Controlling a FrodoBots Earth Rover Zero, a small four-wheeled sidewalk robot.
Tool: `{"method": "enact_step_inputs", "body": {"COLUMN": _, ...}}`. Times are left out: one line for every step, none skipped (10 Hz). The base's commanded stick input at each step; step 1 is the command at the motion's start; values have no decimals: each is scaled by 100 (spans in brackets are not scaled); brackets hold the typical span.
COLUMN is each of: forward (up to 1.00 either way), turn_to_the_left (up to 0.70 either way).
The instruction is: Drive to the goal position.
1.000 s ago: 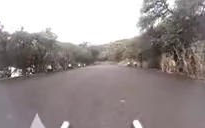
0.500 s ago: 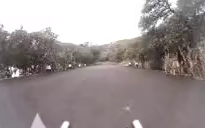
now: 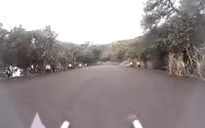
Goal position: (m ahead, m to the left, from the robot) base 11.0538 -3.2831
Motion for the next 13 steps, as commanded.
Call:
{"method": "enact_step_inputs", "body": {"forward": 50, "turn_to_the_left": 0}}
{"method": "enact_step_inputs", "body": {"forward": 50, "turn_to_the_left": 0}}
{"method": "enact_step_inputs", "body": {"forward": 50, "turn_to_the_left": 0}}
{"method": "enact_step_inputs", "body": {"forward": 50, "turn_to_the_left": 0}}
{"method": "enact_step_inputs", "body": {"forward": 50, "turn_to_the_left": 0}}
{"method": "enact_step_inputs", "body": {"forward": 50, "turn_to_the_left": 0}}
{"method": "enact_step_inputs", "body": {"forward": 50, "turn_to_the_left": 0}}
{"method": "enact_step_inputs", "body": {"forward": 50, "turn_to_the_left": 0}}
{"method": "enact_step_inputs", "body": {"forward": 50, "turn_to_the_left": 0}}
{"method": "enact_step_inputs", "body": {"forward": 50, "turn_to_the_left": 0}}
{"method": "enact_step_inputs", "body": {"forward": 50, "turn_to_the_left": 0}}
{"method": "enact_step_inputs", "body": {"forward": 50, "turn_to_the_left": 0}}
{"method": "enact_step_inputs", "body": {"forward": 50, "turn_to_the_left": 0}}
